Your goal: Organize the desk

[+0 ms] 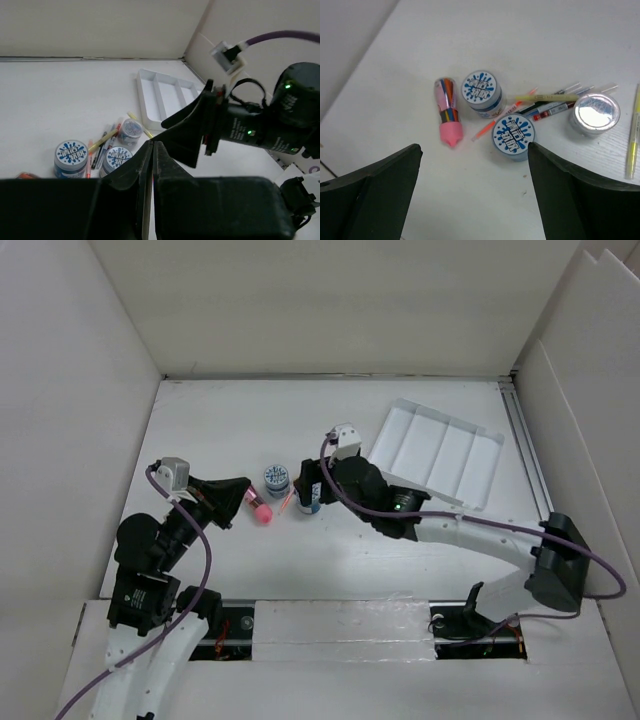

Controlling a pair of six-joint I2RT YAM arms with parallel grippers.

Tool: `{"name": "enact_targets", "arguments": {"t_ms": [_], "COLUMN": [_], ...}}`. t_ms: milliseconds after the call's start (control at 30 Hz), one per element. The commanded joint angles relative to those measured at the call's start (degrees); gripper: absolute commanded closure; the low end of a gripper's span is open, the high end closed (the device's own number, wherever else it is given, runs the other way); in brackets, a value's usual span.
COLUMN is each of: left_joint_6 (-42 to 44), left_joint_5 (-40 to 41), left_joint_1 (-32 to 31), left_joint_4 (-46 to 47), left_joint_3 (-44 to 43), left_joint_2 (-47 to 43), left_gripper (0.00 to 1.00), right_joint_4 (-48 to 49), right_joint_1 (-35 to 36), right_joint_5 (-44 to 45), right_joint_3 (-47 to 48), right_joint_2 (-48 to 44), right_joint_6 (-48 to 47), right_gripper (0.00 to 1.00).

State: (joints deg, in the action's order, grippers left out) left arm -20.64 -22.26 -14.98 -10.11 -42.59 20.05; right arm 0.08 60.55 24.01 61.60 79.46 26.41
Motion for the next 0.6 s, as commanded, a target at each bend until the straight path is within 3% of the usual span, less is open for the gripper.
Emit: {"name": "enact_targets", "arguments": {"t_ms": [0,133,167,200,267,467,567], "left_joint_6": [-0.36,-0.27,-0.27,-0.45,-0.62,-1.77,-1.77], "left_joint_5": [0.38,0.37,1.33,1.87,3.88,10.47,9.7], "left_joint_1": [0.91,1.54,1.54,1.54,1.54,1.54,1.54], "left_joint_4": [1.94,1.06,0.8,0.79,0.79,-1.58,-1.32], "left_joint_3": [0.49,0.14,-0.04,-0.04,-0.13,-1.79,-1.36], "left_joint_2": [0.25,0.95,0.78,0.43,-0.8,-2.56,-2.65], "left_gripper": [1.0,0.96,0.9,0.77,0.66,0.62,0.62], "right_joint_4": [-4.11,-8.5,-9.04,-9.04,-9.04,-8.25,-10.27], "right_joint_1": [0.44,0.44,0.44,0.44,0.44,-1.4,-1.93], "right_joint_5": [1.57,2.7,2.97,4.02,4.38,-0.89,-3.61], "right_joint_3": [4.48,11.07,12.73,15.27,17.57,25.05,29.44], "right_joint_2": [6.13,15.27,17.03,20.18,23.01,30.92,34.96], "right_joint_6": [-2.06,-4.79,-5.4,-6.71,-7.86,-10.33,-10.51], "right_gripper": [0.07,0.05,0.05,0.05,0.05,0.07,0.07]}}
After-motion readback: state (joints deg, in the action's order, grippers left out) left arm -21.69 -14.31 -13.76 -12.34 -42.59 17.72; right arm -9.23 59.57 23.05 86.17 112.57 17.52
